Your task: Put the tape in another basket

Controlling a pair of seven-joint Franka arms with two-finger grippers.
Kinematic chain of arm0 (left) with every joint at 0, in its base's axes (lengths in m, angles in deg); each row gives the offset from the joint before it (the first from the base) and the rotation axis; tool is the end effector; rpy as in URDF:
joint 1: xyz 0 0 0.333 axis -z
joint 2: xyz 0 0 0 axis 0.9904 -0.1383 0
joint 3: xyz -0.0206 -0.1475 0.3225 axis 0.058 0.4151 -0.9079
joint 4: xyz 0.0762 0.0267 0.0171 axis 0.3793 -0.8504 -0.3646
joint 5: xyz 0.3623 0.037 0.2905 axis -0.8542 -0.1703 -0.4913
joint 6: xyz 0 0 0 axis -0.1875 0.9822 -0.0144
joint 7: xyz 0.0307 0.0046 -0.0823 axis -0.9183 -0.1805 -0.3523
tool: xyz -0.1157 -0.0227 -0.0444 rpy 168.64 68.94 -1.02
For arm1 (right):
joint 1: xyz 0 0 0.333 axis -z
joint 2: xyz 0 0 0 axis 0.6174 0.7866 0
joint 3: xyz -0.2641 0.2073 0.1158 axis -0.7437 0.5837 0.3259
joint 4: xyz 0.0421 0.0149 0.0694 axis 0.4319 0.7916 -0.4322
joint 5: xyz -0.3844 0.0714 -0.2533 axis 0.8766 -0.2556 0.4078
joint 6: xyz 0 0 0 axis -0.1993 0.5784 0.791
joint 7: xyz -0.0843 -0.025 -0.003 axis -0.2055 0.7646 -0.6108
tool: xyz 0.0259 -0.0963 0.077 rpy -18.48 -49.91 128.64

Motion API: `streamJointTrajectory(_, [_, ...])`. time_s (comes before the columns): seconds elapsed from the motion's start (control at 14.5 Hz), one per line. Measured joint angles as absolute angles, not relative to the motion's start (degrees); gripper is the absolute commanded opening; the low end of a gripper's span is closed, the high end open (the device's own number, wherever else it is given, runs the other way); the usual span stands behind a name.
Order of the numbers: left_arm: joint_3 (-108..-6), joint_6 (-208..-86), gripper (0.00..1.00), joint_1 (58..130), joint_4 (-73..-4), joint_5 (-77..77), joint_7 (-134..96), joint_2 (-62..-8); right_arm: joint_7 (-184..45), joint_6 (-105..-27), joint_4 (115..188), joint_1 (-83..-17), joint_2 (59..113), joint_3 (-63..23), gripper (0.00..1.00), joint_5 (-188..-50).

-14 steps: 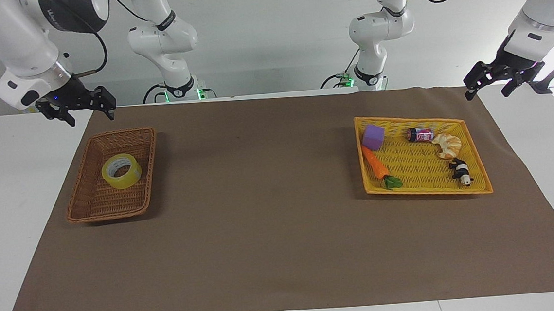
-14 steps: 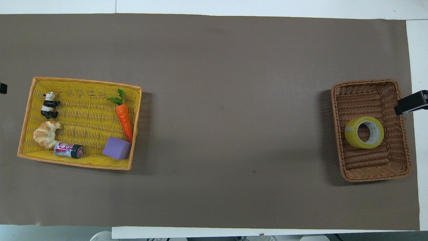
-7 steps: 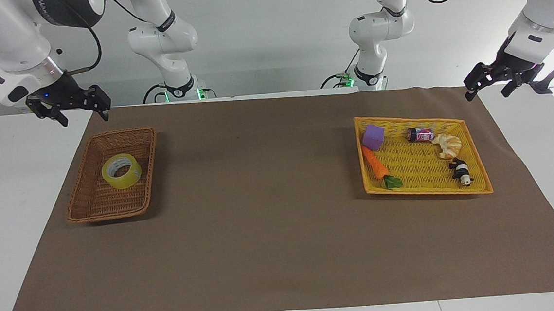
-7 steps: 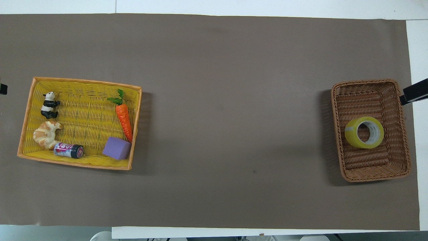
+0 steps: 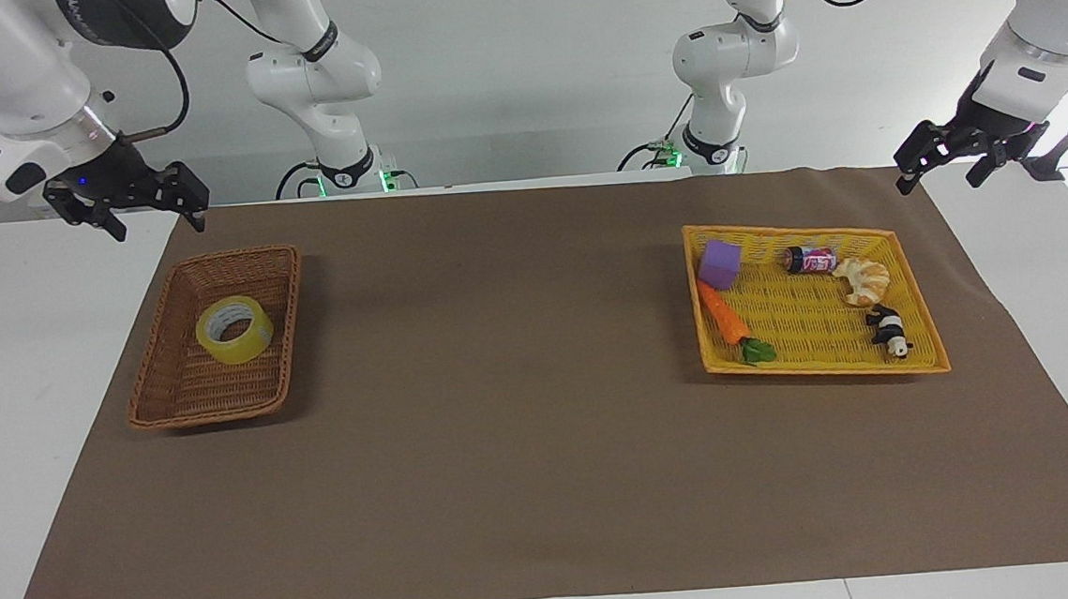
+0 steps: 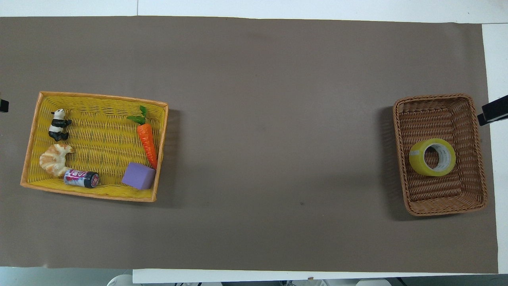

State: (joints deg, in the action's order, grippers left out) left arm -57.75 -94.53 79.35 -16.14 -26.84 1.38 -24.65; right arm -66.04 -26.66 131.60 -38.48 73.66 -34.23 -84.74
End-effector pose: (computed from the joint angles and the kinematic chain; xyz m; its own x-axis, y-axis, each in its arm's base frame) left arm 0.6204 0.0026 0.6670 0.9963 -0.0827 -0.0236 -0.0831 -0.9964 -0.0179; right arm 0.6152 -0.0788 0.6598 0.9858 0.0707 -0.1525 0.0773 -0.9963 0.0380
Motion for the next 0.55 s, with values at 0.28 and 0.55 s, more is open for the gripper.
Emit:
streamJointTrajectory(0.28, [-57.76,-94.53,1.00,79.35,-16.15,-26.84,1.38,-24.65,-68.27,-26.37,132.11,-38.49,72.85,-34.24,1.00,-84.75])
streamJointTrajectory(0.55, [-57.76,-94.53,1.00,79.35,-16.15,-26.84,1.38,-24.65,-69.49,-26.53,132.13,-38.51,72.85,-34.24,1.00,-84.75])
